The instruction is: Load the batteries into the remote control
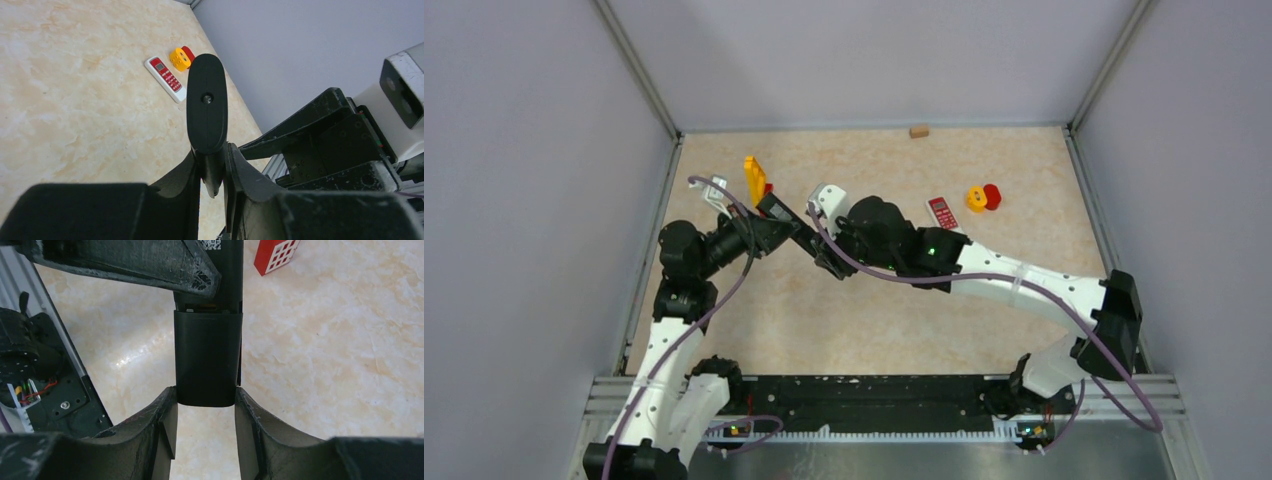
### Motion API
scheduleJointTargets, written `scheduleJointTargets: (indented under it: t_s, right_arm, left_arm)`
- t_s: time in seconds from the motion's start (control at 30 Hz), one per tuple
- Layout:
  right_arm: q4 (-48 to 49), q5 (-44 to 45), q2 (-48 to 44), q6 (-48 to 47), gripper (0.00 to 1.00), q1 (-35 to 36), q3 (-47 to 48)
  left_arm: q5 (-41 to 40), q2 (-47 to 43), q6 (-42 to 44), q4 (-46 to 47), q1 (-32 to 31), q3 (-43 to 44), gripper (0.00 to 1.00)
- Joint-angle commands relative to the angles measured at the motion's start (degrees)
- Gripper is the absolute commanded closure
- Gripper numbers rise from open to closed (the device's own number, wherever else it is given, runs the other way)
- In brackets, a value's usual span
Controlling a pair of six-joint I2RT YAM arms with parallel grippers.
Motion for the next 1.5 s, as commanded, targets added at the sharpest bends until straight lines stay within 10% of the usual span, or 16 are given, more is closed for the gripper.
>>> scheduleJointTargets:
  t_s: [0.0, 1.47]
  right_arm:
    - [-2.46, 3.18, 0.92, -1.67, 0.75, 1.3, 4.24]
    - [-15.24, -1.21, 9.56, 0.11, 0.69, 2.33, 15.08]
  left_arm:
    - [1.37, -1.0, 2.03, 1.36, 0.03, 2.04, 1.0]
    - [6.14, -2.31, 0.36, 3.65, 0.01, 1.82, 1.0]
